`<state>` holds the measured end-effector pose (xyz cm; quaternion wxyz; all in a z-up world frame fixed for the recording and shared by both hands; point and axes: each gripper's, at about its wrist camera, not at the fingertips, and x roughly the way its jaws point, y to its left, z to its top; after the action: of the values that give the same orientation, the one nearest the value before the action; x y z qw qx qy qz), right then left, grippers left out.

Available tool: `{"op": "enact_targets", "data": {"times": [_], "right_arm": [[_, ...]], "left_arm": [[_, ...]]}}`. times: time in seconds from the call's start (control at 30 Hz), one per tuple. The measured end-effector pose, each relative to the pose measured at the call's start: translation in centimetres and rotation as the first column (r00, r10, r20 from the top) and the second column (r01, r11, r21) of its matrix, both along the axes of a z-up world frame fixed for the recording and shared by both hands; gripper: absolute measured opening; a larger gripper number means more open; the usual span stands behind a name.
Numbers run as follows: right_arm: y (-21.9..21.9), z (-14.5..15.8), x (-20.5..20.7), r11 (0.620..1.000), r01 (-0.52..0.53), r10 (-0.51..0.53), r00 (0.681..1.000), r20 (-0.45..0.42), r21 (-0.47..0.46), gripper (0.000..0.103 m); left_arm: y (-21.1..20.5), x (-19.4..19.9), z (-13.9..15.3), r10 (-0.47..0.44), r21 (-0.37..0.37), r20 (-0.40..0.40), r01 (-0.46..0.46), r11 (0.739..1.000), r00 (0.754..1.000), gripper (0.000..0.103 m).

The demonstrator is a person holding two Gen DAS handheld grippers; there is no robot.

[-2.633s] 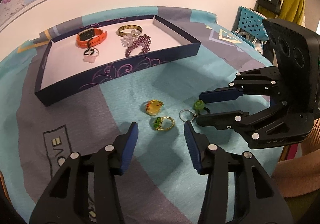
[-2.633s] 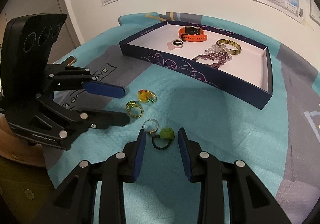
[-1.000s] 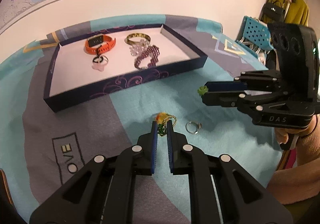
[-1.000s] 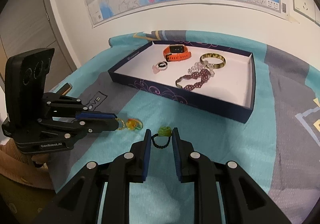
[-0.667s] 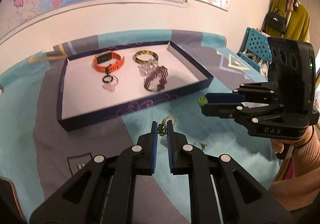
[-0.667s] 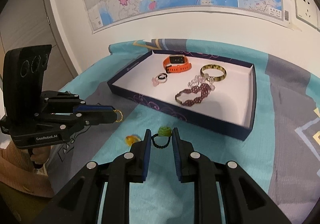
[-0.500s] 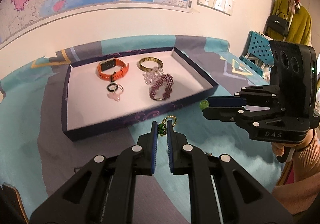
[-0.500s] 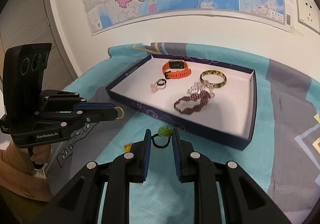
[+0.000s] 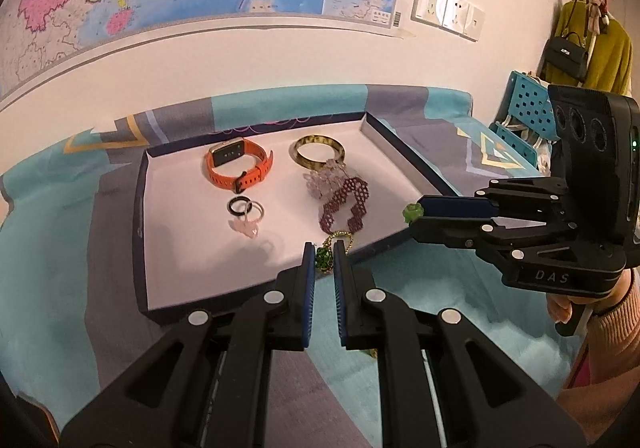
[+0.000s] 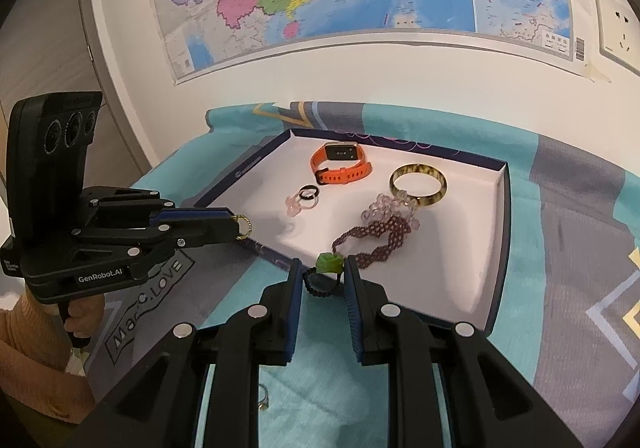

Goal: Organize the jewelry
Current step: 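Carry the green-stone ring with the left tool into the box while the right tool carries the keychain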

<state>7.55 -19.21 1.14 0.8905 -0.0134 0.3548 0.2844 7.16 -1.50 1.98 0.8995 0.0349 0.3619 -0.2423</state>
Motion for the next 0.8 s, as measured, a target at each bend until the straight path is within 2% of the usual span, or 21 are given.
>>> {"op": "enact_targets", "data": {"times": [0.8], "right_arm": [[0.7, -0.6, 2.4, 1.000, 0.007, -0.007, 1.000, -0.021, -0.002, 0.019]], "left_arm": [[0.2, 2.9, -0.7, 0.028, 0.015, -0.015, -0.028, 0.999, 0.999, 0.010]]}}
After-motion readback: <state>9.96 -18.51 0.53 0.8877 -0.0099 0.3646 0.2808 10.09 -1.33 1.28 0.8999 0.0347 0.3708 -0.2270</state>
